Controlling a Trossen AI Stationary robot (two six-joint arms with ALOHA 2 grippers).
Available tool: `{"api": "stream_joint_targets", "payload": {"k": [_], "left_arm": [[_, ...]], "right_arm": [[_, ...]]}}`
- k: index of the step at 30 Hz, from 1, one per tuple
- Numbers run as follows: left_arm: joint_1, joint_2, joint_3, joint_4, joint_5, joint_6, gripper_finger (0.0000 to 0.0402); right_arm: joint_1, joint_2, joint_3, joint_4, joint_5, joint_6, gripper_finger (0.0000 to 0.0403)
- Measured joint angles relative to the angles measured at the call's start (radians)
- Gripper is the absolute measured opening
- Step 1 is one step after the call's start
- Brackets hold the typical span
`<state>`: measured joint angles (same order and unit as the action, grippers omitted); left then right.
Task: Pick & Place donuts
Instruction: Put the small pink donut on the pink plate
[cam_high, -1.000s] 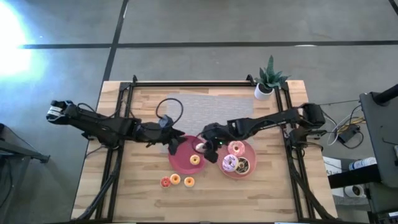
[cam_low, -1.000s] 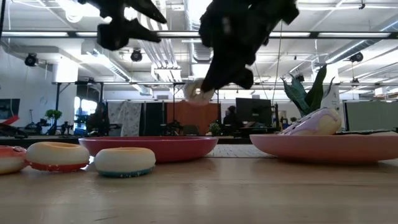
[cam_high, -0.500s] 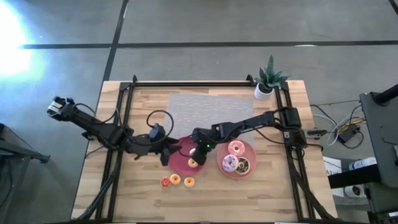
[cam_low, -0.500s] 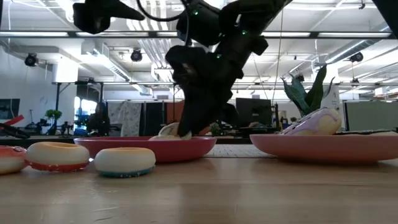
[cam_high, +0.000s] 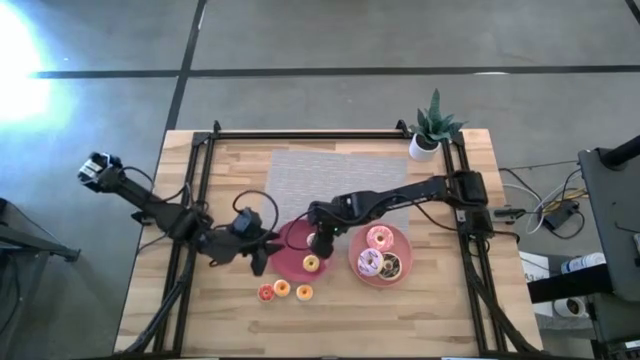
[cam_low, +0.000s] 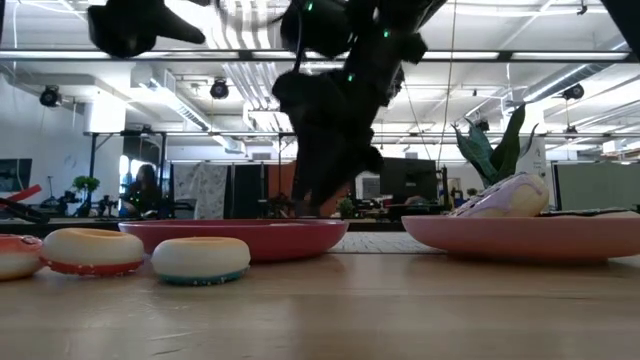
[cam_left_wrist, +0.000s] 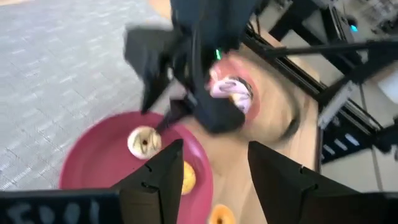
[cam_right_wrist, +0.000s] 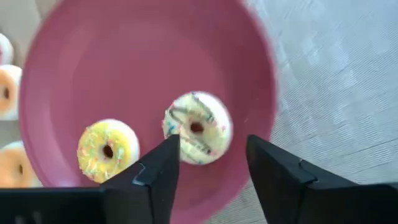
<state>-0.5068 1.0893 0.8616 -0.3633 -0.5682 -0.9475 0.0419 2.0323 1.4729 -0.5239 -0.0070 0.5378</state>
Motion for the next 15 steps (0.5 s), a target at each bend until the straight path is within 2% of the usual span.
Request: {"api": "stream_joint_targets", "payload": {"k": [6, 10, 15], "left_arm": [[-0.088, -0.006, 0.000, -0.146, 0.003, -0.087, 0.0153], [-0.152, 0.009, 0.000, -0.221, 0.026, -0.170, 0.0153], [-0.214, 0.115, -0.006, -0.221, 0.143, -0.175, 0.0153]], "right_arm": [[0.020, -0.115, -0.040, -0.013, 0.156, -0.131, 0.0187], [0.023, -0.209, -0.096, -0.011, 0.167, -0.208, 0.0183], [0.023, -0.309, -0.184, -0.015, 0.167, -0.197, 0.0179]]}}
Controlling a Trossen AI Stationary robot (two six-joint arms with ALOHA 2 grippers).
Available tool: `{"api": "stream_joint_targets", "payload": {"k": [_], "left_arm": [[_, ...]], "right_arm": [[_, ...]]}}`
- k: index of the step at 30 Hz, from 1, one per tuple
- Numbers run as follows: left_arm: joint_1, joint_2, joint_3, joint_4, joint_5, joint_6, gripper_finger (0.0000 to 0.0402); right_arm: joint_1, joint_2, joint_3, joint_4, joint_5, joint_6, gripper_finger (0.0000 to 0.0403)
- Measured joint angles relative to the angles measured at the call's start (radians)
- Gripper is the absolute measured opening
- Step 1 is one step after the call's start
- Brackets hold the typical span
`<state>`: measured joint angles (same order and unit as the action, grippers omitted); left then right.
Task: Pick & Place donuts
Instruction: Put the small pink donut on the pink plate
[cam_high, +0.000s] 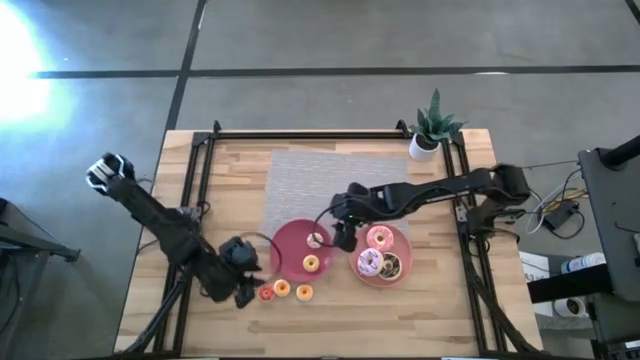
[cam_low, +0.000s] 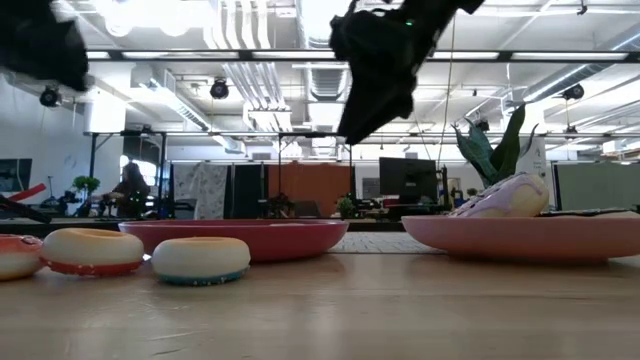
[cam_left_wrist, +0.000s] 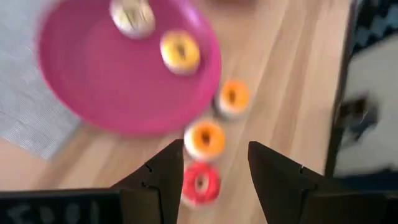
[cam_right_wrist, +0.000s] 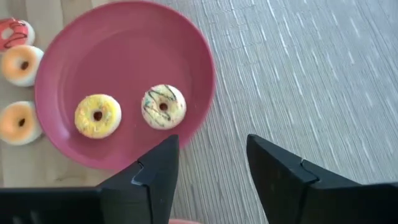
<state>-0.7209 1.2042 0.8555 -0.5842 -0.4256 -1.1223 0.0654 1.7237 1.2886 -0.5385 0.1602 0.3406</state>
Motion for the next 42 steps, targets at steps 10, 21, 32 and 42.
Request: {"api": "stream_joint_targets", "payload": {"k": [10, 21, 32, 42], "left_arm": [[-0.051, 0.268, 0.049, 0.019, 0.207, -0.003, 0.0153], [-0.092, 0.321, 0.089, -0.020, 0.117, -0.185, 0.0153], [-0.061, 0.200, -0.170, 0.311, 0.121, -0.367, 0.0153], [-0.046, 0.205, -0.223, 0.361, 0.135, -0.397, 0.0153]], "right_arm": [[0.013, -0.079, -0.124, 0.032, -0.001, 0.100, 0.0178], [0.054, -0.086, -0.193, 0.091, -0.003, 0.130, 0.0178], [0.056, -0.086, -0.180, 0.134, -0.003, 0.123, 0.0178], [0.057, -0.086, -0.157, 0.132, -0.003, 0.123, 0.0178]]}}
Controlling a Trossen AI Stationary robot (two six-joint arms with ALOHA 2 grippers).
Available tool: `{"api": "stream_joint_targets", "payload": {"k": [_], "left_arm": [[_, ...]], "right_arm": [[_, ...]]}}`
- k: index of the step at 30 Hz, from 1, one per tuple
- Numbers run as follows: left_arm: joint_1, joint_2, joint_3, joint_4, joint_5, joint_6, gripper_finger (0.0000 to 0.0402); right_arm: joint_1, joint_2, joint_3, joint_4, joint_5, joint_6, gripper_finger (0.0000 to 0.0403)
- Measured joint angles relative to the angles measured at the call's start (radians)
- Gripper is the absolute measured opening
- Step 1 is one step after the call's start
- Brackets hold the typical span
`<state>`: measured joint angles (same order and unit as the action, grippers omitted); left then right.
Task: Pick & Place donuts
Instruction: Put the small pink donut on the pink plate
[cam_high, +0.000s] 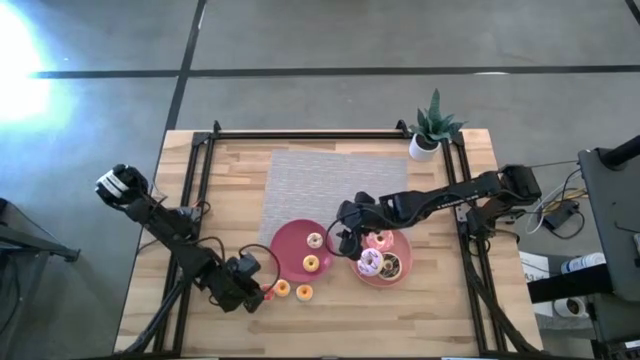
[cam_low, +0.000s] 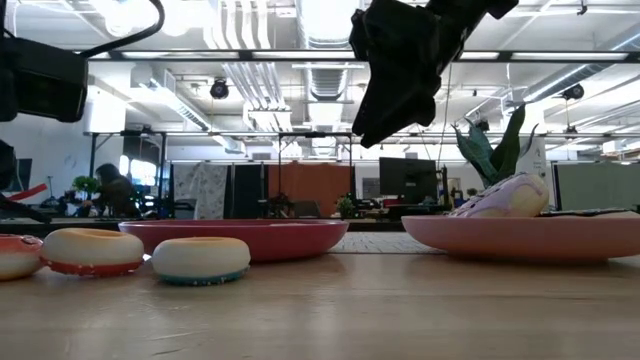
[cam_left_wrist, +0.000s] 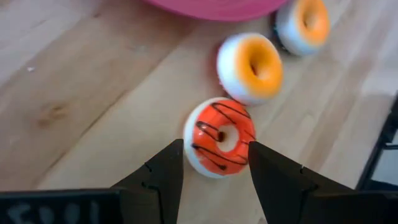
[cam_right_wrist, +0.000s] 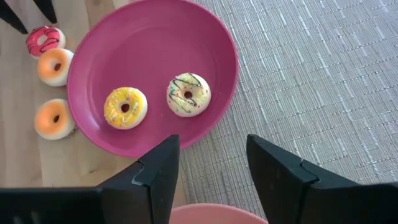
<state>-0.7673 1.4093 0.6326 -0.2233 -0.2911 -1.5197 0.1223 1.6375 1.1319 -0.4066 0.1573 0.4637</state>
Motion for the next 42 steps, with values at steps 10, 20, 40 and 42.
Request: {"api": "stream_joint_targets", "payload": {"k": [10, 20, 40, 42], "left_arm": [[0.016, 0.071, 0.004, 0.018, 0.000, 0.002, 0.0153], [0.020, 0.172, 0.110, -0.079, -0.026, 0.062, 0.0097], [0.327, 0.002, 0.121, -0.034, -0.185, 0.380, 0.0001], [0.425, 0.031, 0.121, 0.022, -0.130, 0.485, 0.0001]], "right_arm": [[0.000, 0.000, -0.002, 0.000, 0.002, 0.005, 0.0178], [0.000, 0.000, -0.002, -0.005, 0.003, 0.047, 0.0178], [0.000, -0.005, 0.004, -0.004, 0.002, 0.049, 0.0178], [0.000, -0.015, 0.004, -0.005, 0.002, 0.050, 0.0177]]}}
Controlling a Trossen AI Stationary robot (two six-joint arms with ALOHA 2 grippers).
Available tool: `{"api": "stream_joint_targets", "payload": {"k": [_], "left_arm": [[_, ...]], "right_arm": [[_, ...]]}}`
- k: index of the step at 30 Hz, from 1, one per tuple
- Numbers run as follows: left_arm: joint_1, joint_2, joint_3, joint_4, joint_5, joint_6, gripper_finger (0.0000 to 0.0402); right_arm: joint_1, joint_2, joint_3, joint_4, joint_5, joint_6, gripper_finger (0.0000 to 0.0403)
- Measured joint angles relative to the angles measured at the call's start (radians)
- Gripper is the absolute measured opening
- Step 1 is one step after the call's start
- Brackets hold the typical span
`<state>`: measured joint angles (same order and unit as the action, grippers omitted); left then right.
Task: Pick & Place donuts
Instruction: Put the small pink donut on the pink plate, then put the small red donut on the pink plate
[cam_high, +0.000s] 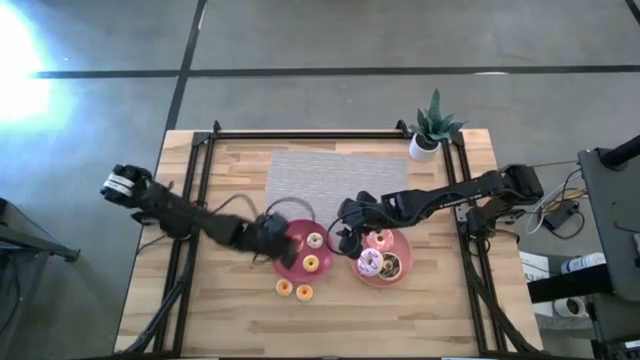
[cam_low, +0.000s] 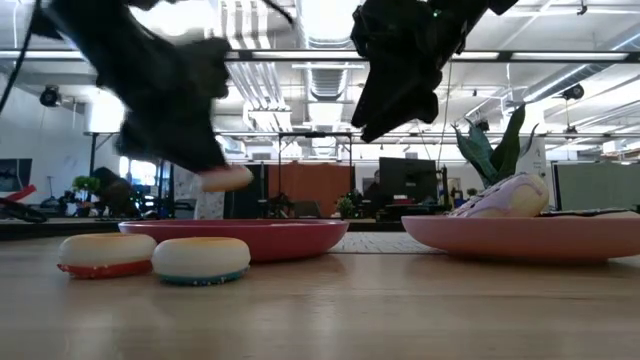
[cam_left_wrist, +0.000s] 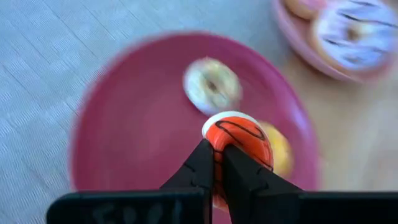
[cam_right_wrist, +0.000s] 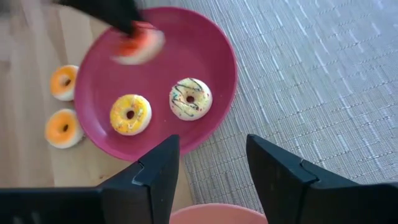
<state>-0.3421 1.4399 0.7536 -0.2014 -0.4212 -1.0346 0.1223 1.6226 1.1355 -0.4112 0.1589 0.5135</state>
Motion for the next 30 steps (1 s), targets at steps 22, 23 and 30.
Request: {"api": "stream_joint_targets", "payload": {"k": [22, 23, 30], "left_arm": [[0.205, -0.018, 0.023, -0.059, 0.299, 0.143, 0.0134], [0.201, -0.027, 0.024, -0.077, 0.299, 0.142, 0.0135], [0.010, -0.114, 0.072, -0.096, 0.323, 0.191, 0.0132]], "right_arm": [[0.033, -0.109, -0.025, -0.061, 0.072, 0.057, 0.0171], [0.033, -0.109, -0.027, -0.060, 0.069, 0.056, 0.0171], [0.044, -0.109, -0.041, -0.057, 0.042, 0.055, 0.0171]]}}
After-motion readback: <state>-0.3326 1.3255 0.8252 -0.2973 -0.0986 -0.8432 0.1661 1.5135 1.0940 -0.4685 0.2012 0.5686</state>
